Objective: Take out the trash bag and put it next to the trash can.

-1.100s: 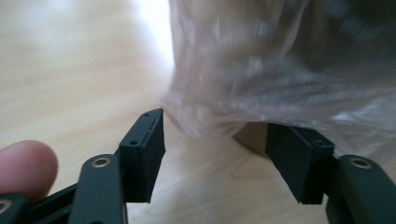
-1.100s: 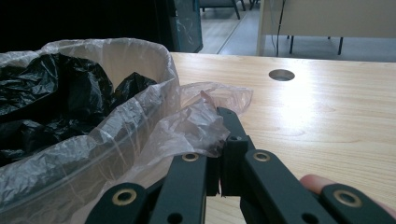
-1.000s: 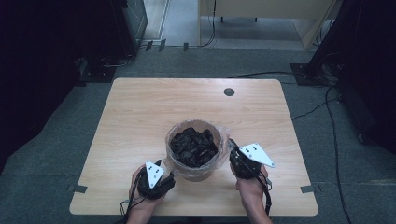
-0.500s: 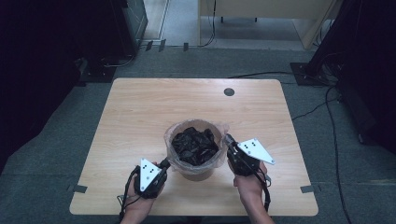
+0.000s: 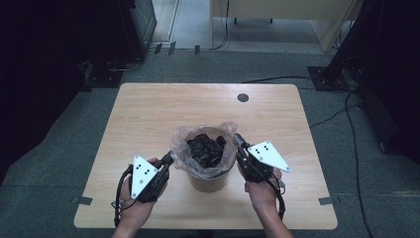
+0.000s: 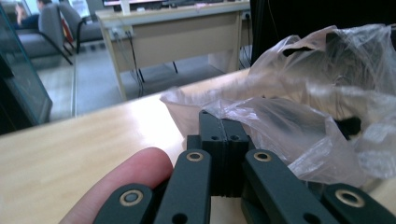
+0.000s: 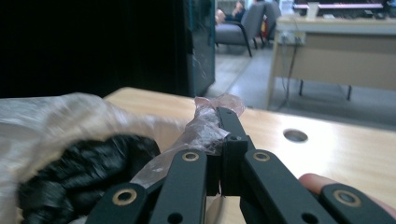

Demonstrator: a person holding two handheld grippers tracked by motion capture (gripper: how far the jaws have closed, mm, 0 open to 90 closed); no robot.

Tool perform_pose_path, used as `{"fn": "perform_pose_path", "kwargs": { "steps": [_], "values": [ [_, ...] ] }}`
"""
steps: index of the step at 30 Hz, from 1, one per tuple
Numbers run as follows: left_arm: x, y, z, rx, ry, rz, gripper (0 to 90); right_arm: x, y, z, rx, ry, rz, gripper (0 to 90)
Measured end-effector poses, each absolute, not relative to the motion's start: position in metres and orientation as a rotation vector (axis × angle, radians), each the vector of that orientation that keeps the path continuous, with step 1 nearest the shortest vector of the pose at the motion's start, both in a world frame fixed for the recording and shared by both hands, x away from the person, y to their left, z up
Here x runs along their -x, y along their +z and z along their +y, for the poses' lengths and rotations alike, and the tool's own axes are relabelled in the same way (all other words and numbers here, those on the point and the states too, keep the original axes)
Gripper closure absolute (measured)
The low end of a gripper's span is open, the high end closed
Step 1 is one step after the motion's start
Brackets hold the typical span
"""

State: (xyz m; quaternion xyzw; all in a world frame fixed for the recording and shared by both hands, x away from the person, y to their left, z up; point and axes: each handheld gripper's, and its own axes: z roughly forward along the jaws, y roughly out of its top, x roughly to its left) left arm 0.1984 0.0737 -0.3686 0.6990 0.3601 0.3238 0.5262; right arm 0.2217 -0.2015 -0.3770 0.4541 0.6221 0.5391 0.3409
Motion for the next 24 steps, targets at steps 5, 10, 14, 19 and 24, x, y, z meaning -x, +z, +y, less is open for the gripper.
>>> {"fn": "perform_pose_path", "kwargs": {
  "steps": [5,10,14,19,24],
  "values": [
    [-0.2,-0.335,0.063,-1.662,0.783,0.763,90.0,-0.223,-0.356,-0.19,-1.084,1.461,1.633,90.0],
    [-0.183,-0.305,0.039,-1.643,0.795,0.586,90.0,-0.22,-0.335,-0.182,-1.021,1.558,1.612,86.5],
    [-0.2,-0.319,0.033,-1.719,0.775,0.634,88.5,-0.218,-0.339,-0.181,-1.025,1.561,1.636,82.9],
    [-0.216,-0.346,0.038,-1.783,0.727,0.72,86.0,-0.217,-0.355,-0.196,-1.095,1.578,1.702,68.2],
    [-0.223,-0.351,0.037,-1.798,0.719,0.73,83.8,-0.214,-0.359,-0.214,-1.197,1.701,1.73,55.6]
  ]
}}
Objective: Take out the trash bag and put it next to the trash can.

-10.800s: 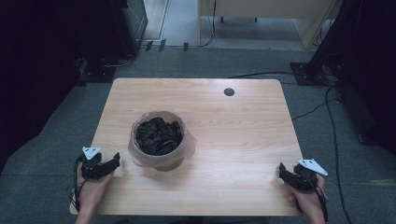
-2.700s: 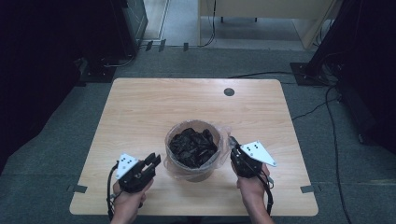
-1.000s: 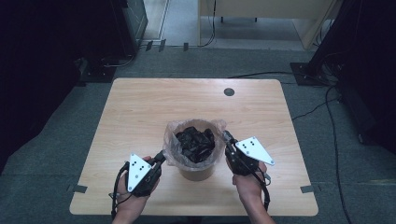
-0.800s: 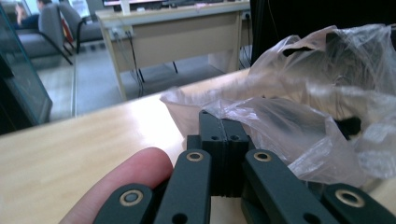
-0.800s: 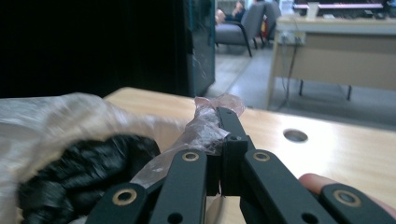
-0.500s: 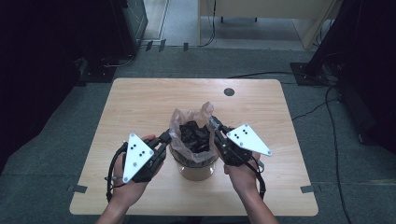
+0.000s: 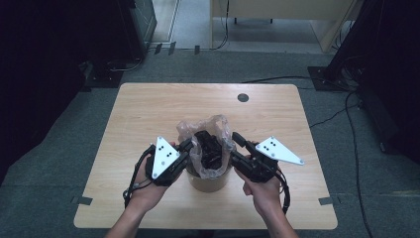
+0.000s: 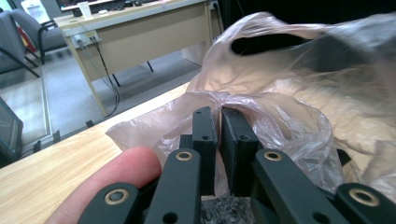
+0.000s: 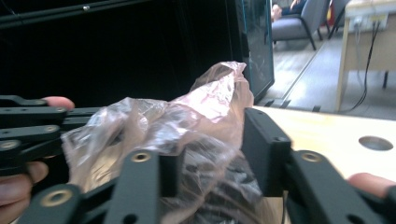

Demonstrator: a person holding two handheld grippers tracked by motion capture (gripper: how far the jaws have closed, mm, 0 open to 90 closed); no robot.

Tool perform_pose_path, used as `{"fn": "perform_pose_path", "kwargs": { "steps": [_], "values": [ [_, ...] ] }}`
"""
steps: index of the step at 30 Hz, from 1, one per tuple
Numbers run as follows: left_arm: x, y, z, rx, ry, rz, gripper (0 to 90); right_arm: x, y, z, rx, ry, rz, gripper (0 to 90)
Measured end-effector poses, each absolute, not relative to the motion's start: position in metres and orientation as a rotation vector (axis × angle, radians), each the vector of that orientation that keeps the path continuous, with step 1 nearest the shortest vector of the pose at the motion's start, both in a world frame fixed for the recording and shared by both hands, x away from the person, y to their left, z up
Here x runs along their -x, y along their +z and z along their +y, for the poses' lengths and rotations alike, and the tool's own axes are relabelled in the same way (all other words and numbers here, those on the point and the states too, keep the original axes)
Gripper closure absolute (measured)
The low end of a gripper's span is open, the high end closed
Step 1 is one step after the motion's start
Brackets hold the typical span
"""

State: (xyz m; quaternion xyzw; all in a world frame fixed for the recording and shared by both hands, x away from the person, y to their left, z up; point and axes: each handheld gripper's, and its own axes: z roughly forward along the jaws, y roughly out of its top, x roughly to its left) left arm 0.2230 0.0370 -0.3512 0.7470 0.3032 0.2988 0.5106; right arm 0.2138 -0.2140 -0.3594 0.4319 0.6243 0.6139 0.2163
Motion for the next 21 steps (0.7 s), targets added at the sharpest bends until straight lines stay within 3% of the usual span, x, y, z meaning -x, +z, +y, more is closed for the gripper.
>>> {"fn": "perform_pose_path", "kwargs": {
  "steps": [4,21],
  "values": [
    [-0.227,-0.353,0.036,-1.801,0.718,0.738,81.9,-0.206,-0.36,-0.218,-1.212,1.695,1.736,49.0],
    [-0.235,-0.358,0.051,-1.763,0.682,0.816,81.9,-0.187,-0.367,-0.235,-1.245,1.274,1.703,42.8]
  ]
}}
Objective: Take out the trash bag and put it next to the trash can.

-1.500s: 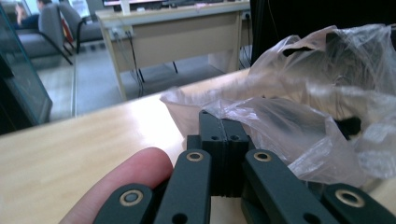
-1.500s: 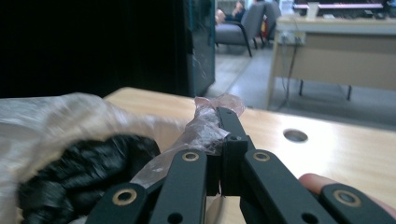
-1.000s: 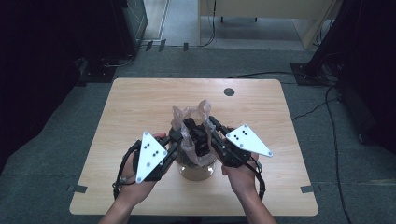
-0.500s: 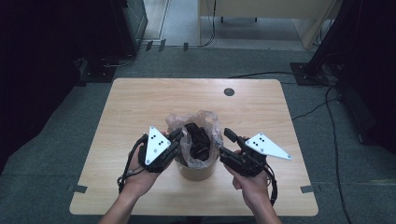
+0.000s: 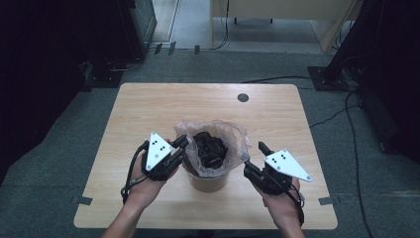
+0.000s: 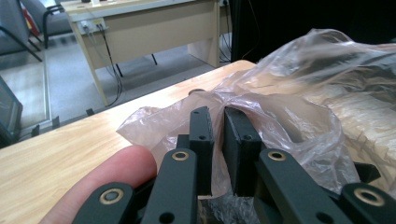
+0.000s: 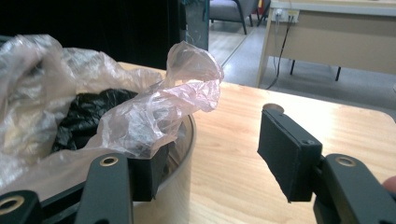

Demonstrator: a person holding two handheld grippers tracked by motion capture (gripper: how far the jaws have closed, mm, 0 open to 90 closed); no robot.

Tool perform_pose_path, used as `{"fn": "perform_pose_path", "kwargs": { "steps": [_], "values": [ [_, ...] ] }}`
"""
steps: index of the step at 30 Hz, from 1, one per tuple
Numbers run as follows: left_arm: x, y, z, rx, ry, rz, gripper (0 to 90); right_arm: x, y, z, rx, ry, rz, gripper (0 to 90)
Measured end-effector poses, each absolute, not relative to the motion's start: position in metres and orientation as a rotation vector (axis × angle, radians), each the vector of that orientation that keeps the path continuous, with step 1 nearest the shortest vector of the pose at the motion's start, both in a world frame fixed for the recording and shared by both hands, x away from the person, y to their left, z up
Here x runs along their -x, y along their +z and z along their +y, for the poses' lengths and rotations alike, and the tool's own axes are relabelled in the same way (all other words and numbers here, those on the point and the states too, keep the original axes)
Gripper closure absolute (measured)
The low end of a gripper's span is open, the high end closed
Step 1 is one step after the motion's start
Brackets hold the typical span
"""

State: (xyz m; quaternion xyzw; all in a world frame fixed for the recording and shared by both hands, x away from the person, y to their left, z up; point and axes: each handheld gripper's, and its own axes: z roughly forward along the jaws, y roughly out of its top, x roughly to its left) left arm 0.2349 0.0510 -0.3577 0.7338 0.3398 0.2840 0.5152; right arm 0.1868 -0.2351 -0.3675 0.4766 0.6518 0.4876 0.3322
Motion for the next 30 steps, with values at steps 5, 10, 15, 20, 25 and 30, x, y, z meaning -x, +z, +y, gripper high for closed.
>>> {"fn": "perform_pose_path", "kwargs": {
  "steps": [5,10,15,20,25,30],
  "values": [
    [-0.235,-0.358,0.05,-1.761,0.675,0.817,82.5,-0.188,-0.371,-0.245,-1.277,1.281,1.662,45.9],
    [-0.232,-0.356,0.04,-1.761,0.646,0.788,82.9,-0.201,-0.369,-0.24,-1.231,1.296,1.697,65.4],
    [-0.225,-0.336,0.026,-1.746,0.644,0.706,83.5,-0.211,-0.349,-0.214,-1.099,1.401,1.743,86.8],
    [-0.218,-0.325,0.027,-1.707,0.654,0.669,84.0,-0.203,-0.319,-0.191,-0.915,1.505,1.648,85.9],
    [-0.227,-0.35,0.048,-1.728,0.637,0.778,83.4,-0.213,-0.349,-0.202,-1.032,1.411,1.717,75.7],
    [-0.225,-0.356,0.069,-1.696,0.643,0.819,77.2,-0.209,-0.37,-0.223,-1.117,1.375,1.716,66.9]
  ]
}}
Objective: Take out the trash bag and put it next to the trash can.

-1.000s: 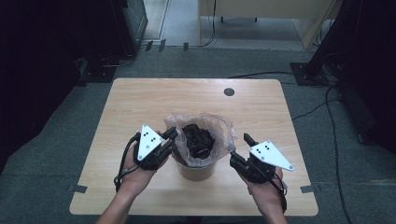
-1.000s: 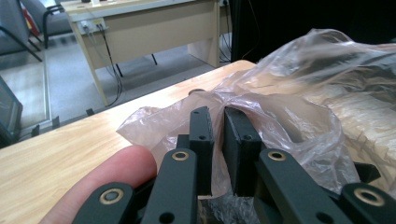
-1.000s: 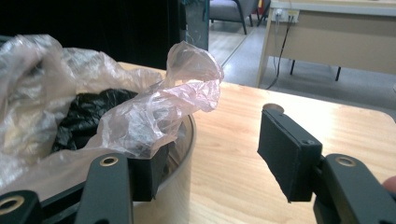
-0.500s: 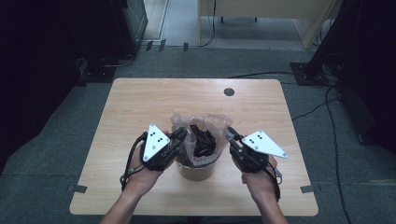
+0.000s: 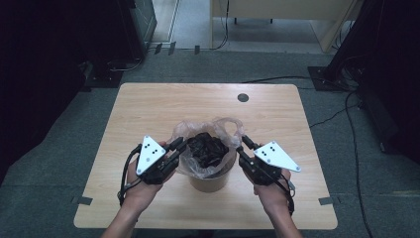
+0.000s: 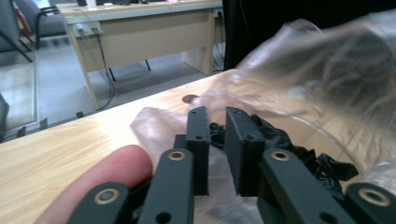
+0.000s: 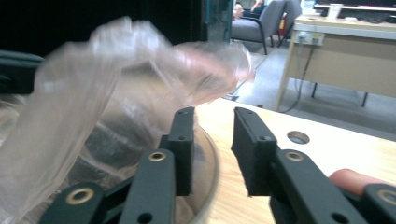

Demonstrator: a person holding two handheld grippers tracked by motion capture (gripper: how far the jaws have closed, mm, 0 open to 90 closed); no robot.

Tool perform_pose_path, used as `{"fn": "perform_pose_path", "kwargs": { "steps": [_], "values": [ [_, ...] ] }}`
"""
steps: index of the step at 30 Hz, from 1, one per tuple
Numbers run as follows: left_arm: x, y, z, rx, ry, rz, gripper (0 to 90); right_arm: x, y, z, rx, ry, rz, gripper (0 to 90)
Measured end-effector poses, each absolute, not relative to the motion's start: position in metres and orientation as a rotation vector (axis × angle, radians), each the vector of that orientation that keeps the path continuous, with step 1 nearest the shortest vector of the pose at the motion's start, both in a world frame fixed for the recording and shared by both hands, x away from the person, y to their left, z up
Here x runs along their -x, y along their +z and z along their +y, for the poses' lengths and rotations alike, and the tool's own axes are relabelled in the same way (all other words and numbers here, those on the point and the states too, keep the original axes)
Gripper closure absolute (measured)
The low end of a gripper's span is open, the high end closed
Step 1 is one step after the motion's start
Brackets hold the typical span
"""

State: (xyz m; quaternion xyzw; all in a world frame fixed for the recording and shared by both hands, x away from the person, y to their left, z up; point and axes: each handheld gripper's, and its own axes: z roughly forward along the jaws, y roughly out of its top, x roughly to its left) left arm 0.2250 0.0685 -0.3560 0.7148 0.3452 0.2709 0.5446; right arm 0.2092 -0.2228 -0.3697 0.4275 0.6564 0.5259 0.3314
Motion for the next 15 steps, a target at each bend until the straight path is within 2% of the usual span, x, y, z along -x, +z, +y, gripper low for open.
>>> {"fn": "perform_pose_path", "kwargs": {
  "steps": [7,15],
  "values": [
    [-0.224,-0.354,0.087,-1.655,0.606,0.869,62.7,-0.202,-0.369,-0.234,-1.16,1.357,1.699,49.9],
    [-0.219,-0.367,0.088,-1.669,0.555,0.922,47.8,-0.194,-0.381,-0.241,-1.208,1.342,1.717,46.9]
  ]
}}
